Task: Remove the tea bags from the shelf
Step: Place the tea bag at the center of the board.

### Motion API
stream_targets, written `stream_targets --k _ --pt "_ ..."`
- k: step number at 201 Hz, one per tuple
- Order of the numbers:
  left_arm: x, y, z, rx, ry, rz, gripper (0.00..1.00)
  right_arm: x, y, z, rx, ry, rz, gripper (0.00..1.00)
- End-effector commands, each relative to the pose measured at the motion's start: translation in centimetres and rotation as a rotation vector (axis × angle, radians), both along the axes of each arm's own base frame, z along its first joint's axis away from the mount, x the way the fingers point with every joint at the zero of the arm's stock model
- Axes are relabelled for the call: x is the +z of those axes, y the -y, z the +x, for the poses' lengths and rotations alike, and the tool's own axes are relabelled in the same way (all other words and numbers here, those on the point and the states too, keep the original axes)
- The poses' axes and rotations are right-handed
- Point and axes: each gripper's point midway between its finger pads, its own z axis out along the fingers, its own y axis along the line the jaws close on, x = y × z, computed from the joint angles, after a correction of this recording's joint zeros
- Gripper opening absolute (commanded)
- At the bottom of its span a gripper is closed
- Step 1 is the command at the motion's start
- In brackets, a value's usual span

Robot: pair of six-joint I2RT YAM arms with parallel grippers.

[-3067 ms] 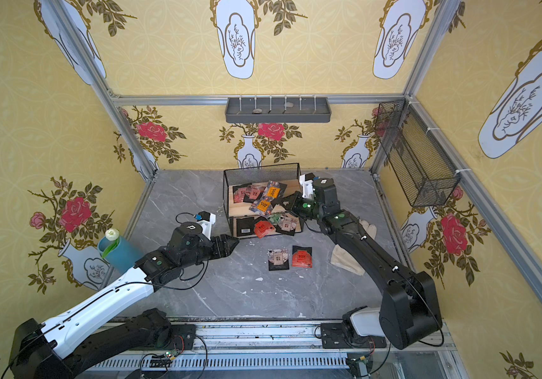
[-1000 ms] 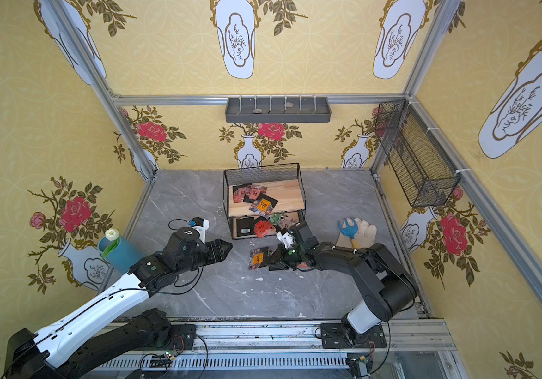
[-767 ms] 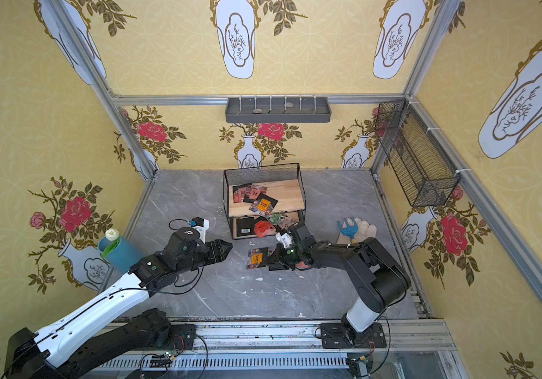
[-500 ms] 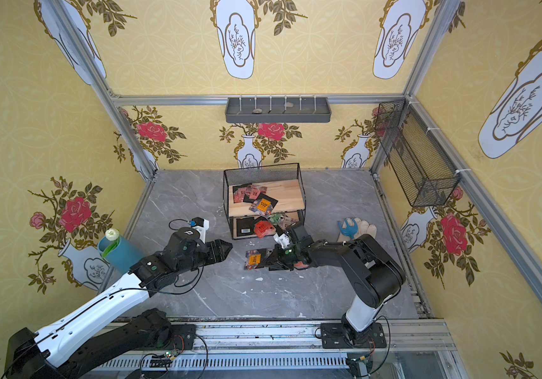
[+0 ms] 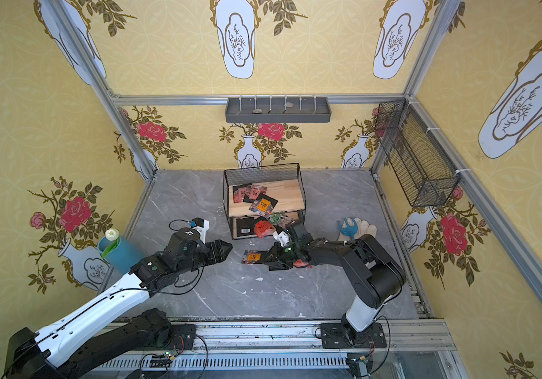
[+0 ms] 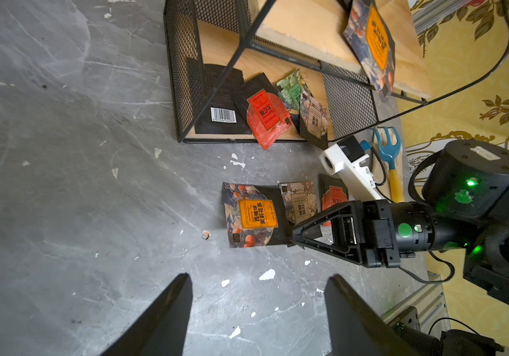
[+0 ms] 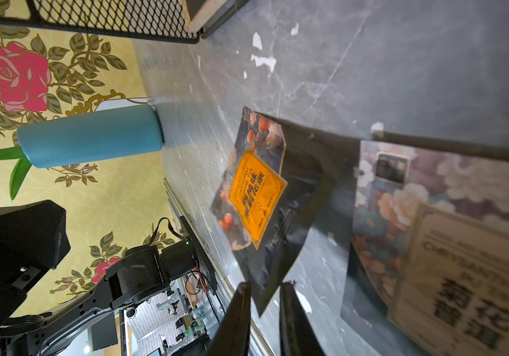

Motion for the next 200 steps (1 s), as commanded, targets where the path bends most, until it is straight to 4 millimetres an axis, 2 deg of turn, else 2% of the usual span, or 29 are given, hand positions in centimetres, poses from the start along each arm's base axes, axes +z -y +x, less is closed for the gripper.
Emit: stream_targets --k 1,19,39,64,92,170,185,200 --pt "0.2 0.2 0.2 -0.005 0.018 -0.009 0.76 0.3 0.0 0.0 0.008 0.025 -0.006 0.22" --pt "0.3 0.3 0.2 -0.007 0.019 -0.011 0.77 0.4 0.2 0.0 0.010 0.030 -0.015 0.29" --pt "0.4 0.3 0.2 -0.007 0.020 -0.012 0.76 0.3 0.4 -0.3 0.013 0.024 -0.021 0.30" --pt "0.5 0.3 0.2 -0.008 0.023 -0.017 0.77 1.1 0.7 -0.5 0.016 0.050 -0.025 0.30" --pt "0.6 0.7 0.3 -0.018 0.018 -0.021 0.76 2.9 0.9 0.1 0.014 0.125 -0.041 0.35" --pt "1.2 1.9 0.9 -0.052 0.017 -0.028 0.77 8.5 2.3 2.3 -0.031 0.374 -0.107 0.68" --pt "1.3 2.0 1.0 -0.054 0.021 -0.029 0.77 9.4 2.5 3.0 -0.073 0.378 -0.090 0.75" --pt "1.3 2.2 1.1 -0.058 0.022 -0.034 0.77 10.3 2.3 3.8 -0.117 0.363 -0.035 0.76"
